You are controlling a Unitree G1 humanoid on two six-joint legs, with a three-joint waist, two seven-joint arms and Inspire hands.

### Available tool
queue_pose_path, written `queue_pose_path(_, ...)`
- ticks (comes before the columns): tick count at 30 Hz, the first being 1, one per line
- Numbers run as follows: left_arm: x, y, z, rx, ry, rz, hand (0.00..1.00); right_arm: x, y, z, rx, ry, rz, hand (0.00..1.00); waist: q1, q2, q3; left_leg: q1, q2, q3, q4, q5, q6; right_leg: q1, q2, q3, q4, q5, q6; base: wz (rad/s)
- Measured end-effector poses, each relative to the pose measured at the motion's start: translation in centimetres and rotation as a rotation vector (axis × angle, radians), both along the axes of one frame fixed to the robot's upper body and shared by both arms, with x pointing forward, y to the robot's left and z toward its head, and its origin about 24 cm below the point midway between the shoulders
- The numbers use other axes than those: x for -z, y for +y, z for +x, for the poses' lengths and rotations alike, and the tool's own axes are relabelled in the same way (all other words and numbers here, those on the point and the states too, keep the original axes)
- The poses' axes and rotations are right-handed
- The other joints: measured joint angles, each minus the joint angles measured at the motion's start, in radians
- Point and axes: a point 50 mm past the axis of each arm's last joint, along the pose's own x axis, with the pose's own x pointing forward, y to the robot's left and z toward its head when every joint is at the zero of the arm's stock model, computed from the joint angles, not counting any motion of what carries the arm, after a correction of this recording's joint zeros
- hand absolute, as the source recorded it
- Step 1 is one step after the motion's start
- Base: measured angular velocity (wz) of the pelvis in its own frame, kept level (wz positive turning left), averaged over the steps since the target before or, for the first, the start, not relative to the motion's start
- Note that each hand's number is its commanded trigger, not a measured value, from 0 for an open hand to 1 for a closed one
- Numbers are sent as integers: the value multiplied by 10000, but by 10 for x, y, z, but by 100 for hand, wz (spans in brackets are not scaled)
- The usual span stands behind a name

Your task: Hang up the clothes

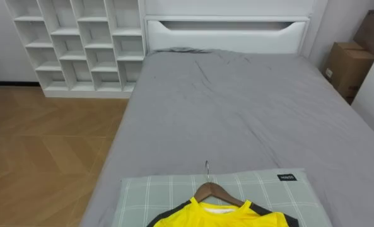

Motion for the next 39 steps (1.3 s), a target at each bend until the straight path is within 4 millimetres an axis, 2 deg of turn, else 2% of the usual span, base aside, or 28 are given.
queue_pose_path(6,0,0,1,-7,-104,-14,0,0,0,1,27,-43,43,0,7,-3,1,-1,1,34,6,0,0,-2,-5,-15,-6,-1,1,0)
queue_pose_path(14,-1,3,0,-297,-232,52,0,1,1,-5,902,36,245,0,7,11,-1,10,0,-52,140,0,0,183,-25,-166,-144,9,-15,3)
queue_pose_path(28,-3,13,-2,-2235,-874,849,0,1,1,-1,890,1,255,0,73,-31,4,73,4,-32,149,-1,0,223,-32,-157,-129,-32,-40,0)
queue_pose_path(37,-13,43,20,-4275,-2748,3273,0,-1,-3,3,414,-239,144,0,333,42,-8,95,4,-132,60,-12,4,232,-21,-262,-108,-28,-45,2)
queue_pose_path(38,-17,49,24,-4473,-3133,3750,0,-1,-4,4,260,-256,93,0,335,110,-48,99,1,-145,2,-14,4,231,-21,-301,-116,-28,-45,10)
queue_pose_path(39,-21,55,30,-4610,-3555,4213,0,-1,-5,3,220,-252,60,0,329,114,-51,105,-11,-194,-50,-14,4,229,-23,-343,-118,-28,-45,10)
